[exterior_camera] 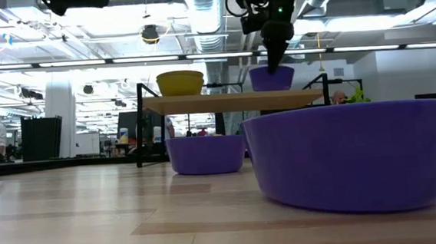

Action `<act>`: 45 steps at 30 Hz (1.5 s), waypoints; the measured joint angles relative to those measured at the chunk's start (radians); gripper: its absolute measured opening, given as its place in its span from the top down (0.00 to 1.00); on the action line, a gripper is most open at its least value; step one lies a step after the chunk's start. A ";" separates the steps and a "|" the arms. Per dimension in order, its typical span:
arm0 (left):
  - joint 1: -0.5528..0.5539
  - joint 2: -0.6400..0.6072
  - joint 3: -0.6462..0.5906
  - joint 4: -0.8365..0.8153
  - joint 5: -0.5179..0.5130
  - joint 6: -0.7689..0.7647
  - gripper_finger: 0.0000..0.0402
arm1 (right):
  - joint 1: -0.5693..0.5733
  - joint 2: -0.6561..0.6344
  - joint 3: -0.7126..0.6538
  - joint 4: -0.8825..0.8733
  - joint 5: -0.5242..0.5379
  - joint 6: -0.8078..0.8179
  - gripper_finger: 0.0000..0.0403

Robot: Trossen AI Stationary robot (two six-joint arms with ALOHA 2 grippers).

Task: Pick & Place Mini bowls
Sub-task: Put the top blue bowl on the shelf, then stack the top blue bowl on top of the blue bowl on the shelf

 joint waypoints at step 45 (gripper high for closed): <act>0.000 0.000 0.000 0.000 0.019 0.007 0.47 | 0.027 0.055 0.120 -0.048 0.013 0.057 0.56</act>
